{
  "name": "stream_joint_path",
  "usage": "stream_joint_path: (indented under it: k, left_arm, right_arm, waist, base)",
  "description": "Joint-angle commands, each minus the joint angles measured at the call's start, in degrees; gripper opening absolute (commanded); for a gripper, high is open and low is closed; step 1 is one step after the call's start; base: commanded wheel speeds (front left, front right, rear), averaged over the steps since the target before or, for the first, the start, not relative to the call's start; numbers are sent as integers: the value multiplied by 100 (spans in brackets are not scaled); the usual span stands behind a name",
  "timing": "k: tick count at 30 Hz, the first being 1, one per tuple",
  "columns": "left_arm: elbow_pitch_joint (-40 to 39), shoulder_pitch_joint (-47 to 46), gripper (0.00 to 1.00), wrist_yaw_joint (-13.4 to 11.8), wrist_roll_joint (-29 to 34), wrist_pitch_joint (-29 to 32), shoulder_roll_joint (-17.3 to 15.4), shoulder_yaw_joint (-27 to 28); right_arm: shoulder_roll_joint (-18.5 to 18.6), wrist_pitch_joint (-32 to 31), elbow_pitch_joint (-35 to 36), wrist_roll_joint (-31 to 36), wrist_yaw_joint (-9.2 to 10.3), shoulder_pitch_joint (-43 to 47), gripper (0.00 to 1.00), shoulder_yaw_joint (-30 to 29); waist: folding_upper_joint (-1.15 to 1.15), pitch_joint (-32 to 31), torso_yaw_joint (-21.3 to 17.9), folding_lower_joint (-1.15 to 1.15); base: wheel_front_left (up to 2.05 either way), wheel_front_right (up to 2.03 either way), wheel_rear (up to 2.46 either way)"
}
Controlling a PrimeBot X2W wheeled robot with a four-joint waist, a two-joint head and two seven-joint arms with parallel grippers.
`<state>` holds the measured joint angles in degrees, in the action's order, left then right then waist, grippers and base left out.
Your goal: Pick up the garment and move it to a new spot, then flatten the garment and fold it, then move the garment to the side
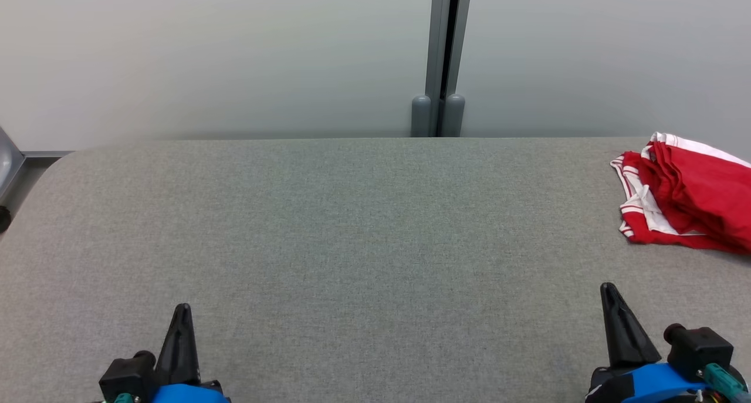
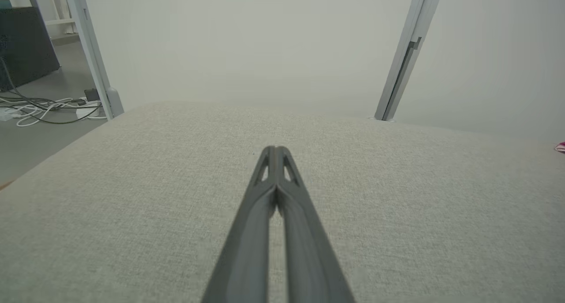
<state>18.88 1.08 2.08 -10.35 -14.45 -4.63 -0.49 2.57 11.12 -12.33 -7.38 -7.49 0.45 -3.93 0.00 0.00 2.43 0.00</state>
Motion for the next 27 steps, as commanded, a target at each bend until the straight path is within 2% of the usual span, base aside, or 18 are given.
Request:
stream_joint_path:
  k: [1,27]
  left_arm:
    - [-37,-120,0,16,-209,77,-8,72]
    - [-223,-318,0,191,-2821,715,47,259]
  right_arm:
    - [15,-55,30,-226,0,-84,0,-40]
    - [25,-594,2,-2929,0,-272,0,-95]
  waist:
    - [0,0,-3,0]
    - [0,4,-54,0]
  base:
    - [0,0,0]
    - [0,0,0]
